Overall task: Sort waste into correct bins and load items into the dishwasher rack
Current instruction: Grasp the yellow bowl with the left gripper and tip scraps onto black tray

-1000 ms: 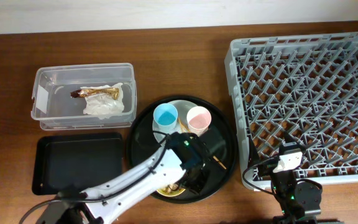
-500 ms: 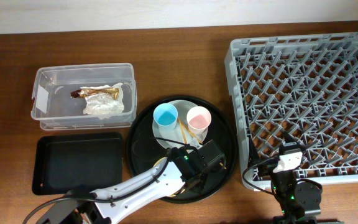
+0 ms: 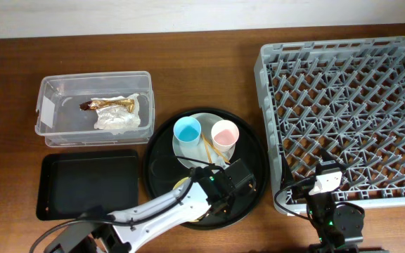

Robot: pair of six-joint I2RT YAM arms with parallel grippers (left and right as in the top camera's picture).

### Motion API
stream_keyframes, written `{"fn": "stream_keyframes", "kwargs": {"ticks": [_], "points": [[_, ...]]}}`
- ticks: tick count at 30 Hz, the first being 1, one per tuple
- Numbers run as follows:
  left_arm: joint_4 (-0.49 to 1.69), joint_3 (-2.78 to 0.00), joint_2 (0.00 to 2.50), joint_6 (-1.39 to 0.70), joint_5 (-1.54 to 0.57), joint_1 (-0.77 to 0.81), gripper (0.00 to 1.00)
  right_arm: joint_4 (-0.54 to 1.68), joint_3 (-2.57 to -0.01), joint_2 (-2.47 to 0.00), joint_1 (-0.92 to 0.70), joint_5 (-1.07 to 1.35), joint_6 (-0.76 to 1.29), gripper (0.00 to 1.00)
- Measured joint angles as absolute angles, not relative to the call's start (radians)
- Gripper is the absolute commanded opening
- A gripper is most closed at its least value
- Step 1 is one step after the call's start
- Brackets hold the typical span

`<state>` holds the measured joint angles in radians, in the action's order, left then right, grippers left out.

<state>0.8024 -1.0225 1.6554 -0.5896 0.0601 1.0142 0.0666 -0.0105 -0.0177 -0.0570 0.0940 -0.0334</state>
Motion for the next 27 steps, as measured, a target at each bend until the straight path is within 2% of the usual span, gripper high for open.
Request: {"fn": "stream_keyframes", "kwargs": {"ticks": [4,10,12,14,18,19,20,22,27], "points": [[0.815,-1.025,1.655,-0.595,0.064,1.015,0.0,0.067,-0.01,-0.018,-0.057,0.094,-0.033,0.99],[1.156,-1.278,1.66,-0.542,0.172,1.004,0.0,0.066,-0.01,-0.017,-0.057,0.094,-0.034,0.99],[1.243,-1.362,1.623,-0.516,0.178,0.928,0.0,0.067,-0.01,-0.017,-0.057,0.094,-0.033,0.99],[1.254,-1.375,1.559,-0.477,0.159,0.813,0.0,0.066,-0.01,-0.017,-0.057,0.094,-0.033,0.99],[1.262,-1.38,1.409,-0.331,-0.038,0.294,0.0,0.066,-0.01,-0.017,-0.057,0.094,-0.034,0.99],[1.266,-1.38,1.402,-0.3,-0.089,0.204,0.0,0.066,-0.01,-0.017,-0.057,0.094,-0.033,0.99],[1.255,-1.375,1.402,-0.262,-0.177,0.079,0.0,0.067,-0.01,-0.017,-0.057,0.094,-0.034,0.99],[1.186,-1.32,1.397,-0.2,-0.313,-0.073,0.0,0.066,-0.01,-0.017,-0.057,0.094,-0.033,0.99],[0.997,-1.005,1.393,0.005,-0.784,-0.522,0.0,0.067,-0.01,-0.017,-0.057,0.094,-0.033,0.99]]}}
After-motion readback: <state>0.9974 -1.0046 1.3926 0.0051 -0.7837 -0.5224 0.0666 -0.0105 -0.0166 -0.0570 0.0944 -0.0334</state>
